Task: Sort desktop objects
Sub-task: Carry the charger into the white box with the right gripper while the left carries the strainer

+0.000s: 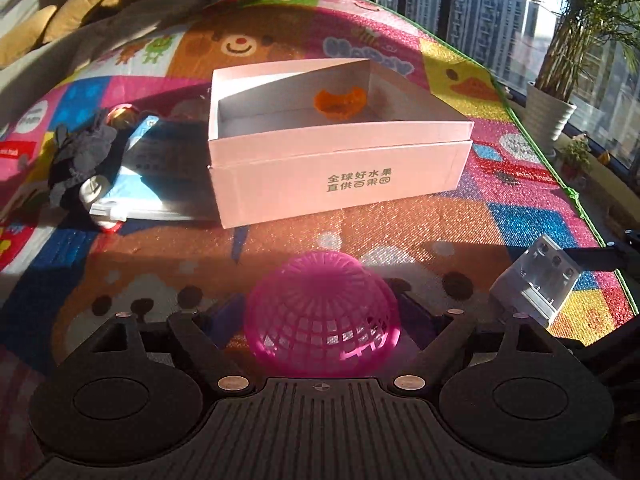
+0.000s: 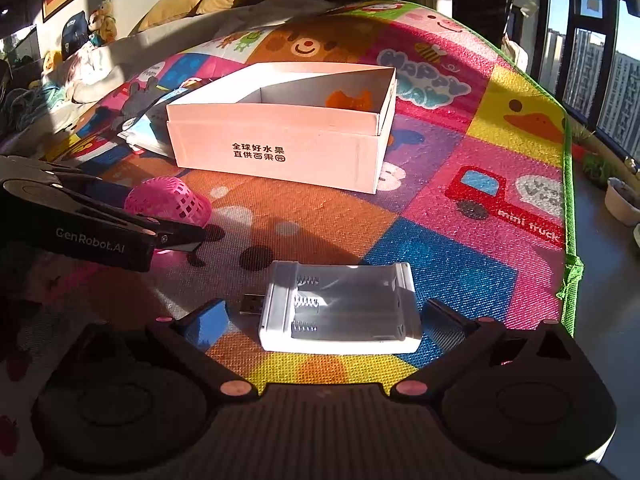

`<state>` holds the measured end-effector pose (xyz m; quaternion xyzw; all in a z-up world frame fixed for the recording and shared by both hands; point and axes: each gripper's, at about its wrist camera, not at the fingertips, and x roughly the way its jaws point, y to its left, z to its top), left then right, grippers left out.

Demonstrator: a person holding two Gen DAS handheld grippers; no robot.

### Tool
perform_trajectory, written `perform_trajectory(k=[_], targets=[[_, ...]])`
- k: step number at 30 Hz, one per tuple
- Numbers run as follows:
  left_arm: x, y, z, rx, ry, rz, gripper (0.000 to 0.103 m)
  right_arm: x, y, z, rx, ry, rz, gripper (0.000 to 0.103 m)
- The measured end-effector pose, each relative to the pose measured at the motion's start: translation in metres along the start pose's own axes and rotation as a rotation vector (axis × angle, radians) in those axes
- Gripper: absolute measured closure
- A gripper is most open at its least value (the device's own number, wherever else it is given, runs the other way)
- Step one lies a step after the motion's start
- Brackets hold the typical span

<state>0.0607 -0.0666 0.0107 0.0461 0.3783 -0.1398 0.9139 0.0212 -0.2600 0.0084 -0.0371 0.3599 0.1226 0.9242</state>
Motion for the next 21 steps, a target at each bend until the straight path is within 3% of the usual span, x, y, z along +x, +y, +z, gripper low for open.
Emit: perform_trajectory(k=[7, 15, 18, 21], targets=[[-0.026, 0.005, -0.027, 0.005, -0.003, 0.033, 0.015, -0.003, 0.004, -0.001, -0.018, -0.018, -0.01, 0.009], [-0.026, 0.0, -0.031, 0.016, -0.009, 0.029, 0.007, -0.005, 0.01, -0.001, -0.025, -0.017, -0.034, 0.012], [-0.027, 0.001, -0.032, 0.02, -0.008, 0.024, 0.008, -0.006, 0.009, 0.002, 0.005, 0.006, -0.027, 0.012], [-0.032, 0.003, -0.032, 0.018, -0.01, 0.023, 0.015, -0.013, 0.013, 0.005, 0.019, 0.01, 0.01, 0.012]])
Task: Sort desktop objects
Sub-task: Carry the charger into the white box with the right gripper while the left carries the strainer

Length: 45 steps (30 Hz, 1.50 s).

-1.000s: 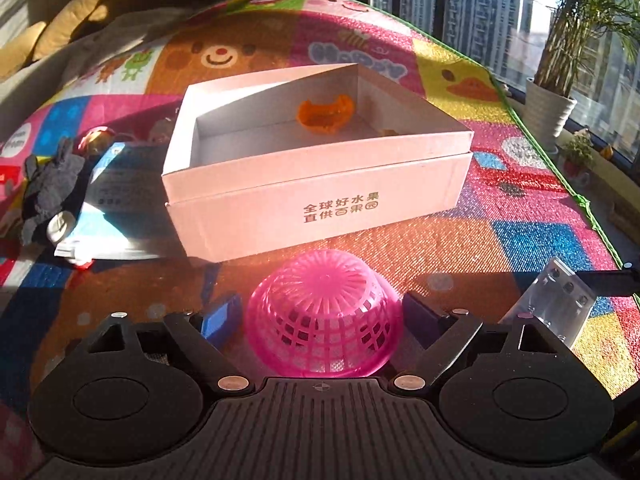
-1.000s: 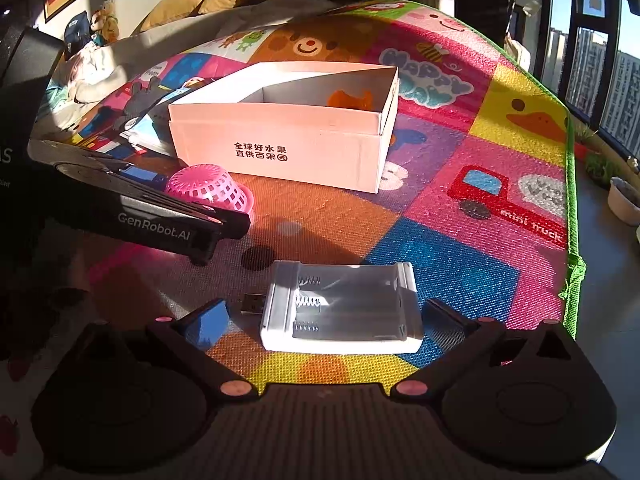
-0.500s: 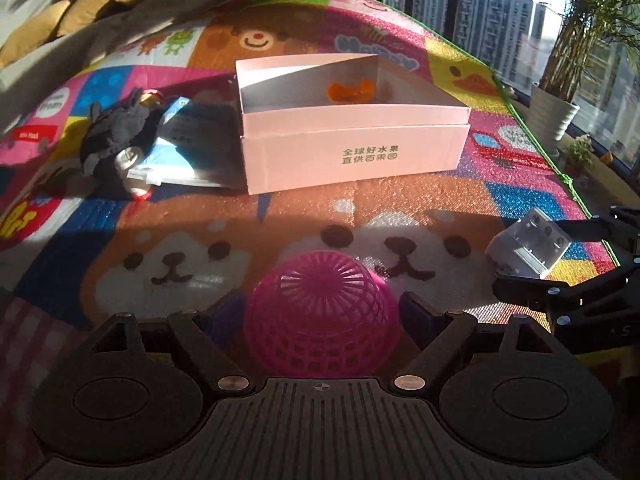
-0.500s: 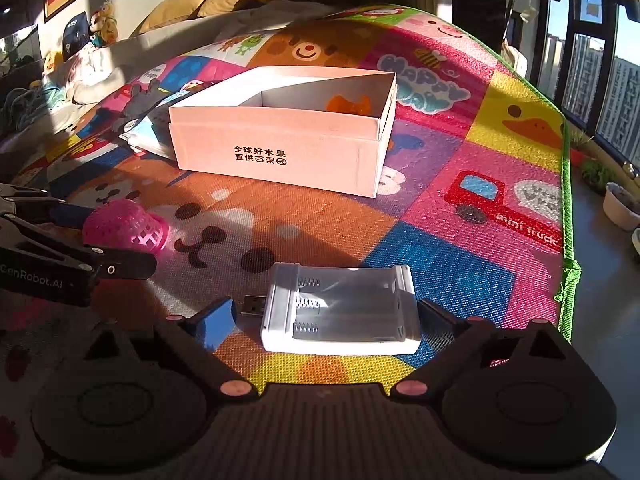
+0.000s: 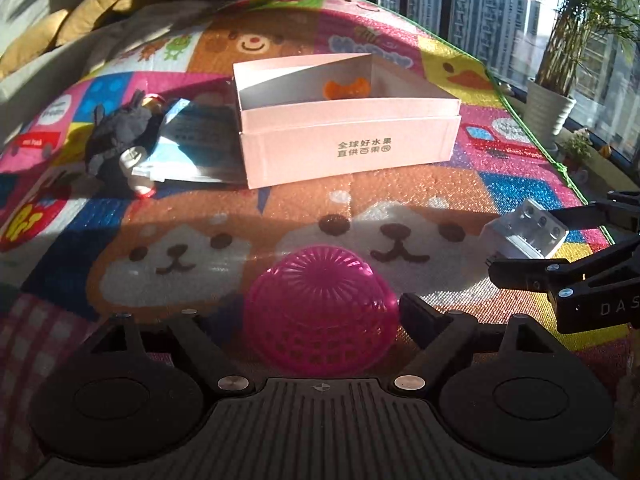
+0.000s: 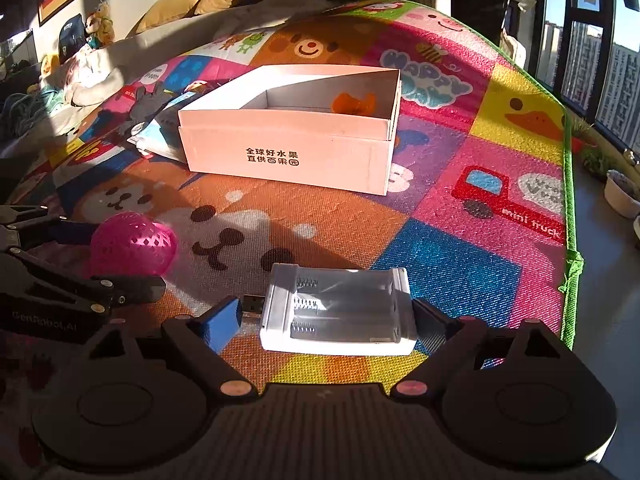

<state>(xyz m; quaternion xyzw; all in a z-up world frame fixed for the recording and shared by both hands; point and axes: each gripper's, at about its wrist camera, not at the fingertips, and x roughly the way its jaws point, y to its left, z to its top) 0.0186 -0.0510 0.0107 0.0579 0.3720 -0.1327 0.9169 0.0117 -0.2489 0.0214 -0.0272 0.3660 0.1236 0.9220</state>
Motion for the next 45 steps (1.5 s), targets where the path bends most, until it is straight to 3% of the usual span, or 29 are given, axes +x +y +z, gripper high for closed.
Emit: perform_trajectory(k=[7, 18, 22, 27, 30, 31, 34, 37, 41, 45], targets=[[-0.02, 0.0, 0.002, 0.005, -0.028, -0.024, 0.015, -0.031, 0.022, 0.016, -0.084, -0.078, 0.0, 0.012], [-0.087, 0.0, 0.049, 0.072, -0.248, -0.02, 0.015, -0.095, 0.025, 0.045, -0.153, -0.28, -0.066, 0.012], [-0.092, 0.003, 0.089, 0.09, -0.357, -0.018, 0.015, -0.111, 0.01, 0.08, -0.143, -0.388, -0.112, 0.012], [-0.055, 0.012, 0.153, 0.031, -0.417, -0.088, 0.015, -0.105, -0.016, 0.14, -0.054, -0.476, -0.102, 0.012], [-0.035, 0.019, 0.183, -0.009, -0.5, -0.106, 0.014, -0.09, -0.03, 0.182, 0.006, -0.513, -0.095, 0.012], [-0.029, 0.024, 0.19, -0.03, -0.508, -0.114, 0.006, -0.081, -0.035, 0.196, 0.03, -0.515, -0.097, 0.012], [-0.012, 0.049, 0.203, -0.101, -0.469, -0.114, 0.003, -0.043, -0.044, 0.231, 0.066, -0.435, -0.018, 0.011], [-0.008, 0.081, 0.188, -0.187, -0.43, -0.042, 0.001, -0.004, -0.044, 0.241, 0.092, -0.367, -0.037, 0.006], [-0.006, 0.114, 0.139, -0.218, -0.343, 0.103, 0.0, 0.023, -0.037, 0.217, 0.07, -0.316, -0.062, 0.006], [0.003, 0.123, 0.088, -0.236, -0.226, 0.114, 0.0, 0.044, -0.015, 0.183, -0.015, -0.237, -0.078, 0.006]])
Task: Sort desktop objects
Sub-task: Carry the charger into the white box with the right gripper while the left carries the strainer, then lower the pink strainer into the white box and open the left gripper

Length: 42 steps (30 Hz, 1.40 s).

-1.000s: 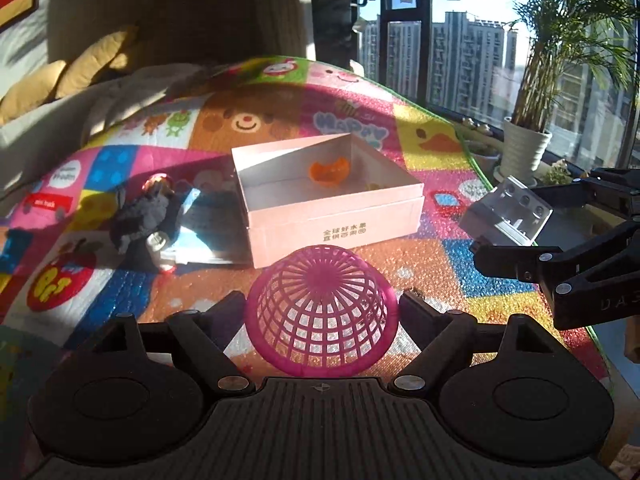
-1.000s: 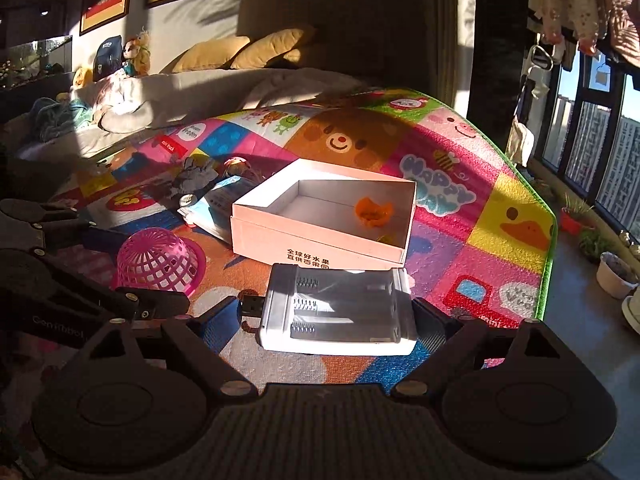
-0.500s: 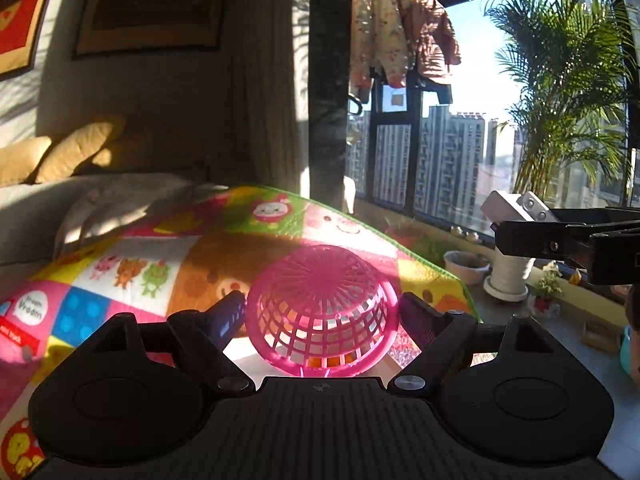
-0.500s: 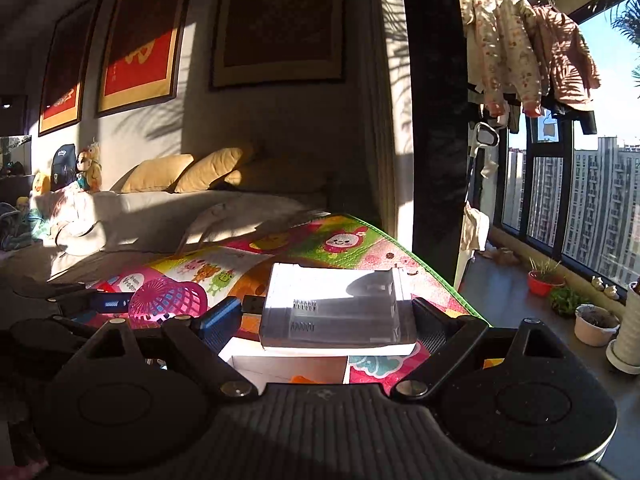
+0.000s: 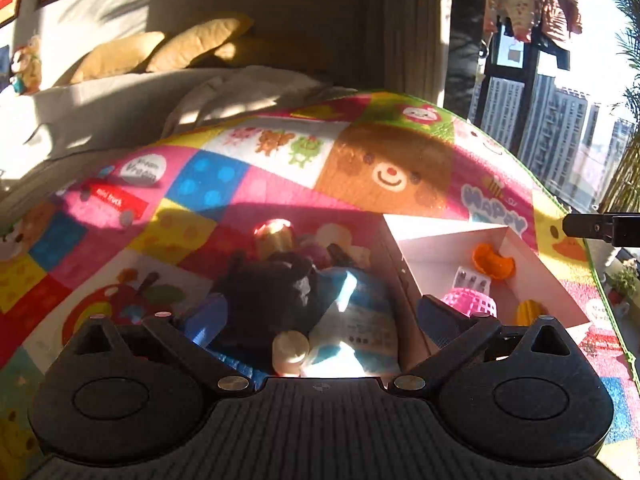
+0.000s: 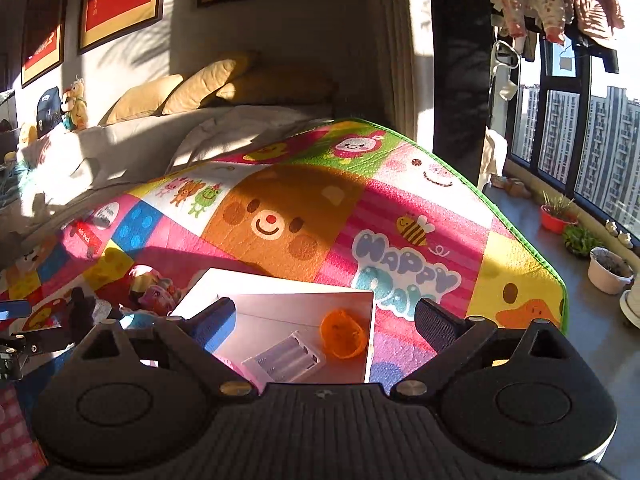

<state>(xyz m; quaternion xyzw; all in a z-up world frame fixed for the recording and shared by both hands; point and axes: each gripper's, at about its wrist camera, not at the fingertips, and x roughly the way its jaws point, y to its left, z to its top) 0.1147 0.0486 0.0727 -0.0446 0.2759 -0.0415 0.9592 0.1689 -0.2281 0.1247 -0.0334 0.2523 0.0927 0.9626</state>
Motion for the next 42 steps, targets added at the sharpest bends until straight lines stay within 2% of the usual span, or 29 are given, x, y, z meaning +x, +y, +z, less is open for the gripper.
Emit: perform_trajectory(k=[2, 6, 11, 13, 14, 15, 18, 22, 23, 24, 25, 28, 30, 34, 36, 37, 39, 42], targets=[[-0.003, 0.001, -0.02, 0.009, 0.039, -0.019, 0.0, 0.006, 0.014, -0.01, -0.026, 0.057, 0.045, 0.01], [-0.018, -0.011, -0.058, 0.047, 0.094, -0.099, 0.0, 0.034, 0.031, -0.006, 0.052, 0.213, 0.165, 0.013], [-0.034, -0.031, -0.077, 0.126, 0.118, -0.163, 0.0, 0.073, 0.044, -0.009, 0.101, 0.323, 0.161, 0.013], [-0.035, -0.033, -0.079, 0.143, 0.121, -0.169, 0.0, 0.086, 0.047, -0.013, 0.121, 0.38, 0.176, 0.03], [-0.035, -0.032, -0.079, 0.143, 0.12, -0.17, 0.0, 0.09, 0.048, -0.014, 0.131, 0.41, 0.204, 0.05], [-0.035, -0.03, -0.079, 0.138, 0.12, -0.168, 0.0, 0.089, 0.048, -0.013, 0.139, 0.418, 0.206, 0.05], [-0.032, -0.023, -0.076, 0.105, 0.118, -0.15, 0.0, 0.076, 0.05, -0.006, 0.113, 0.369, 0.183, 0.054], [-0.029, -0.018, -0.074, 0.076, 0.122, -0.136, 0.0, 0.058, 0.047, 0.016, 0.082, 0.205, 0.07, 0.054], [-0.029, -0.018, -0.074, 0.078, 0.121, -0.134, 0.0, 0.056, 0.047, 0.021, 0.071, 0.16, 0.037, 0.05], [-0.028, -0.018, -0.074, 0.083, 0.117, -0.132, 0.0, 0.056, 0.047, 0.023, 0.061, 0.136, 0.016, 0.034], [-0.028, -0.019, -0.073, 0.09, 0.11, -0.127, 0.0, 0.058, 0.046, 0.027, 0.052, 0.121, -0.006, 0.028], [-0.025, -0.015, -0.071, 0.098, 0.085, -0.079, 0.0, 0.05, 0.038, 0.024, 0.087, 0.128, 0.025, 0.026], [-0.019, -0.009, -0.065, 0.081, 0.076, -0.05, 0.0, 0.032, 0.033, 0.015, 0.108, 0.107, 0.058, 0.026], [0.0, 0.005, -0.05, 0.039, 0.072, -0.047, 0.001, -0.011, 0.03, -0.022, 0.081, 0.083, 0.121, 0.023], [0.011, 0.008, -0.043, 0.034, 0.071, -0.039, 0.013, -0.027, 0.033, -0.046, 0.055, 0.108, 0.141, 0.022], [0.018, 0.009, -0.039, 0.03, 0.078, -0.032, 0.025, -0.036, 0.036, -0.061, 0.025, 0.121, 0.144, 0.022], [0.03, 0.012, -0.033, 0.007, 0.082, -0.032, 0.023, -0.049, 0.043, -0.082, -0.035, 0.13, 0.133, 0.022], [0.043, 0.012, -0.026, -0.019, 0.074, -0.05, 0.01, -0.065, 0.049, -0.101, -0.088, 0.134, 0.139, 0.022]])
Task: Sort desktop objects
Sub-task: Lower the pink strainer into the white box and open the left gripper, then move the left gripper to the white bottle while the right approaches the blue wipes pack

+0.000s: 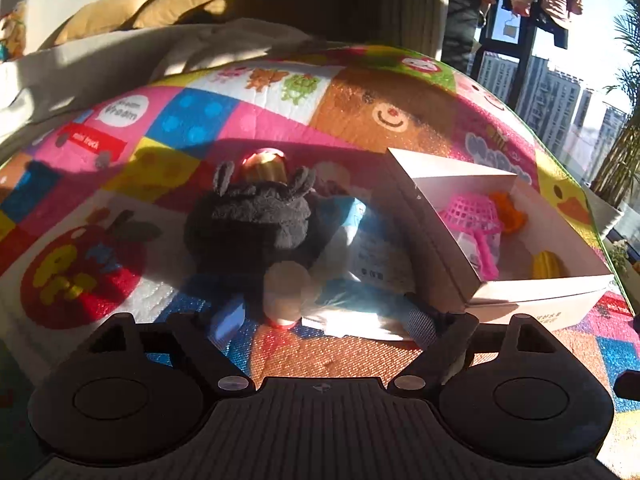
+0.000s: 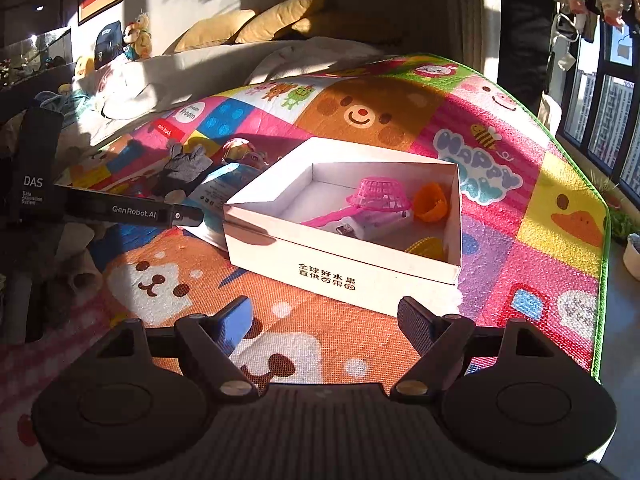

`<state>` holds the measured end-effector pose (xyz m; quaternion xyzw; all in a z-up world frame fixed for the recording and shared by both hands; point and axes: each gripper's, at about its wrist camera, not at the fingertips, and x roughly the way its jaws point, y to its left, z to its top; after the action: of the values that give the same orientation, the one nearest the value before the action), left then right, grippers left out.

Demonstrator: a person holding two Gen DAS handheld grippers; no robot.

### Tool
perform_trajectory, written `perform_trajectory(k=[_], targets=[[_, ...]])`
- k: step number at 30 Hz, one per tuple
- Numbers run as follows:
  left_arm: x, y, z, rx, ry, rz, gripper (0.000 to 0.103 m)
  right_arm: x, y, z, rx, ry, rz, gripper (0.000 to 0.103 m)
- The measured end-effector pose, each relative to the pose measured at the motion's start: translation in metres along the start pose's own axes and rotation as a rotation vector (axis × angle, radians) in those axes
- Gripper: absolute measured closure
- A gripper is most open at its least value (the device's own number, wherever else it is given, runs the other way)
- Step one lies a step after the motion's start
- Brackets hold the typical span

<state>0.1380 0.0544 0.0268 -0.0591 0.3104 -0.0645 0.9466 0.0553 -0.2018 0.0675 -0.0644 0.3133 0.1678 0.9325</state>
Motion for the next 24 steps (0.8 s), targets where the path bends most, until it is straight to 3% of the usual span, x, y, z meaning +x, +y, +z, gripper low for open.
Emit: perform_trajectory(k=[7, 12, 15, 17, 20, 22, 24], targets=[[0.024, -0.012, 0.01, 0.007, 0.015, 0.0, 0.008, -0.003, -0.003, -0.018, 0.082, 0.033, 0.036, 0.017], [0.025, -0.019, 0.007, 0.054, 0.006, 0.042, 0.018, 0.002, -0.001, -0.026, 0.11, 0.051, 0.042, 0.017], [0.01, -0.017, 0.004, 0.077, -0.029, 0.05, 0.034, 0.001, 0.003, -0.031, 0.1, 0.05, 0.036, 0.017], [-0.007, -0.016, 0.001, 0.105, -0.057, 0.075, 0.062, 0.0, 0.005, -0.032, 0.089, 0.049, 0.027, 0.017], [-0.03, -0.008, -0.005, 0.103, -0.052, 0.048, 0.08, -0.002, 0.003, -0.033, 0.098, 0.047, 0.028, 0.016], [-0.038, -0.005, -0.012, 0.089, -0.022, 0.019, 0.08, -0.001, 0.001, -0.034, 0.108, 0.05, 0.025, 0.016], [-0.042, -0.003, -0.021, 0.096, 0.017, -0.009, 0.074, -0.001, 0.001, -0.034, 0.109, 0.052, 0.02, 0.016]])
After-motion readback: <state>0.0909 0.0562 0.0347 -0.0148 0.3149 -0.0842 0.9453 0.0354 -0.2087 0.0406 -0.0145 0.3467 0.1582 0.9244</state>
